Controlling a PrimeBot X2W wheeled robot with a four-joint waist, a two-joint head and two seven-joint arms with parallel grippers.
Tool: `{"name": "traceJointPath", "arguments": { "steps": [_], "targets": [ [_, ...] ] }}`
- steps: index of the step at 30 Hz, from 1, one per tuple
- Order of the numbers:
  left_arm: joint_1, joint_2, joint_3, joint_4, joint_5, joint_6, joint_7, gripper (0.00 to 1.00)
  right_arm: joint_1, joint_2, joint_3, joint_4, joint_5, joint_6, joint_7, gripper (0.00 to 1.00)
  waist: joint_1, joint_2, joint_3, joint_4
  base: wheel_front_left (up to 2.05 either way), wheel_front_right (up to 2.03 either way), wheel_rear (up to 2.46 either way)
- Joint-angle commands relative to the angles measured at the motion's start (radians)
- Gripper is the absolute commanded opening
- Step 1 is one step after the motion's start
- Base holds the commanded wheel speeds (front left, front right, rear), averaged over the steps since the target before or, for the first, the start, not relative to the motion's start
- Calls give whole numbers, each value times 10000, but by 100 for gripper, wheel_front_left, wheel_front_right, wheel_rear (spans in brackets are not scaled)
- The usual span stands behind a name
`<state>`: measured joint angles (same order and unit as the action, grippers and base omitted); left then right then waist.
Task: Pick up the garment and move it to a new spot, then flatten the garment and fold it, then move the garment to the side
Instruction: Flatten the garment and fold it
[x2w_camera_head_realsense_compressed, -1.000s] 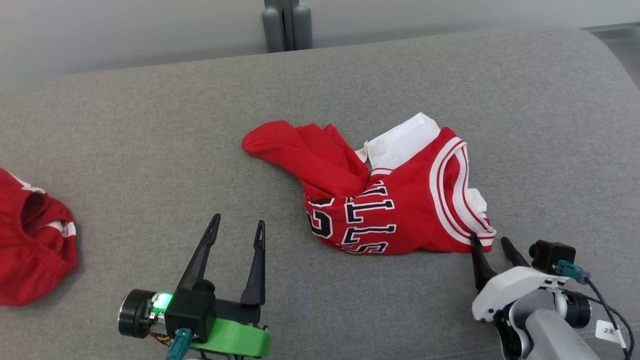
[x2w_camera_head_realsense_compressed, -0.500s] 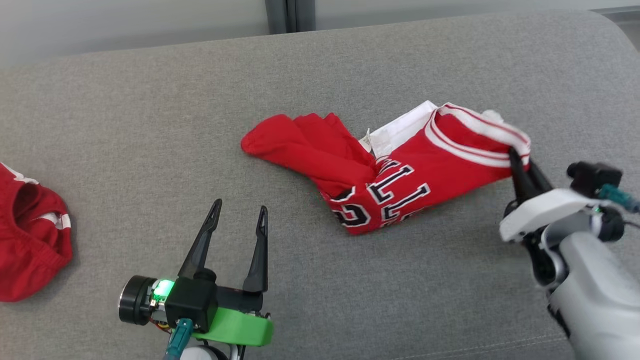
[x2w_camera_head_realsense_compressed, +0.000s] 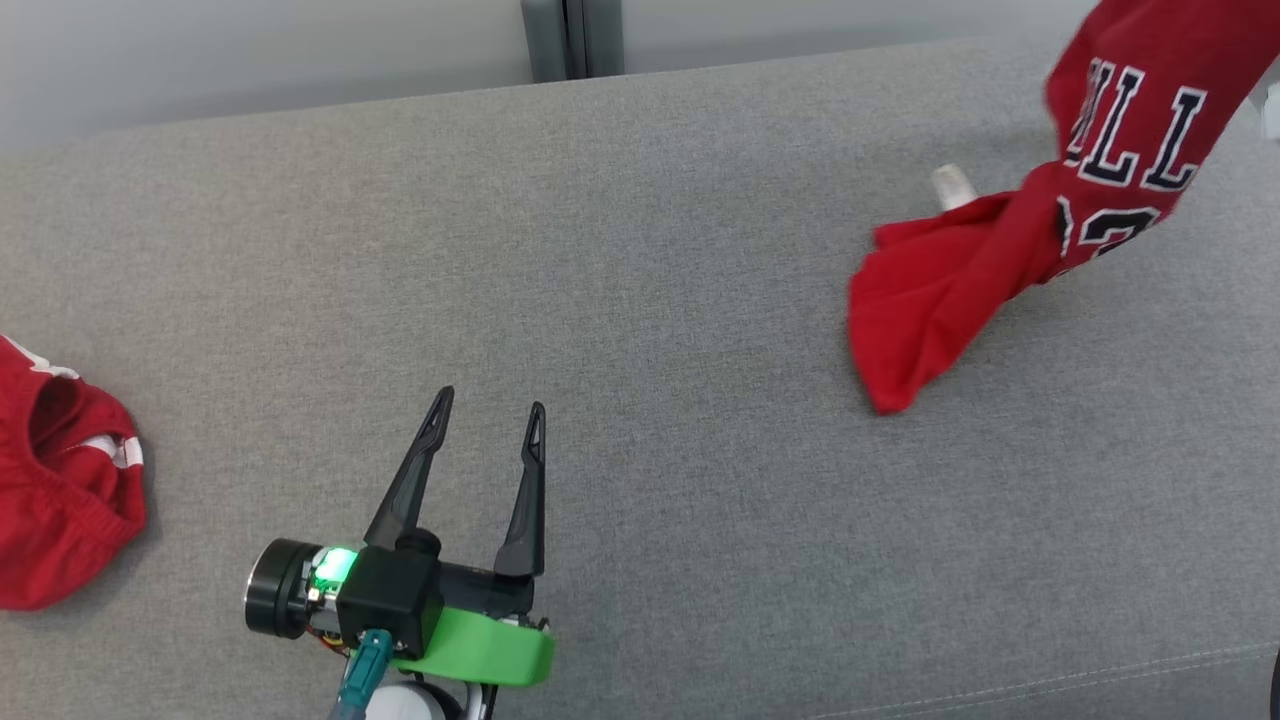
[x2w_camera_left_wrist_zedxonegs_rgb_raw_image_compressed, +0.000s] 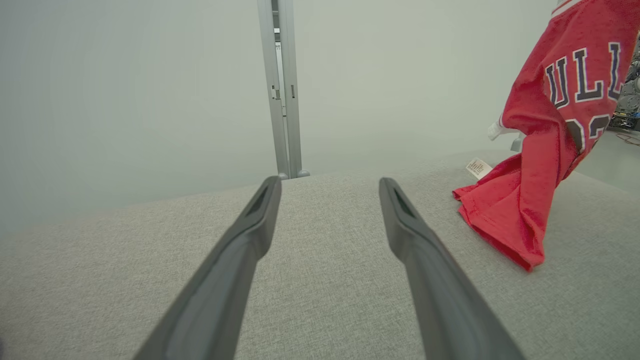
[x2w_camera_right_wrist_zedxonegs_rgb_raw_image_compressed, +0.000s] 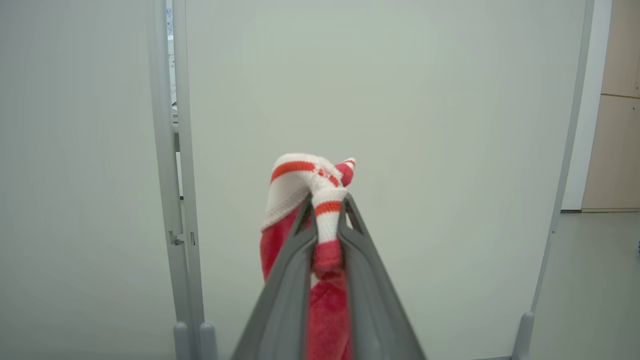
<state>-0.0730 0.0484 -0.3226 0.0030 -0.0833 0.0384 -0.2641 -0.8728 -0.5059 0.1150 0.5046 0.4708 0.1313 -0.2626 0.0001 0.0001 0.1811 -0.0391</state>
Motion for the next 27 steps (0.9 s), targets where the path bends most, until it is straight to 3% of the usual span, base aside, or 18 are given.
{"name": "traceJointPath", "arguments": {
  "steps": [1, 6, 12, 19, 27],
  "targets": [
    [-22, 37, 5, -10, -111, 29, -4, 100, -164, 34, 37, -219, -173, -10, -34, 0, -1, -1, -102, 30, 0, 0, 0],
    [147, 37, 14, -9, -75, 8, -4, 100, 199, 802, 1190, -867, -541, -6, 221, 0, -1, -1, -268, 107, 0, 0, 0],
    [230, 37, -63, 64, -129, -15, -4, 100, 1536, 2217, 3137, -917, -143, -10, 259, 0, -1, -1, -465, 373, 0, 0, 0],
    [360, 36, -119, 152, -142, -93, -4, 100, 2780, 3768, 5618, 155, 688, -9, 167, 0, -1, -1, -691, 609, 0, 0, 0],
    [422, 36, -261, 189, -162, -94, -4, 100, 2658, 4540, 7753, 1044, 1628, -9, -28, 0, -1, -1, -850, 781, 0, 0, 0]
  ]
}}
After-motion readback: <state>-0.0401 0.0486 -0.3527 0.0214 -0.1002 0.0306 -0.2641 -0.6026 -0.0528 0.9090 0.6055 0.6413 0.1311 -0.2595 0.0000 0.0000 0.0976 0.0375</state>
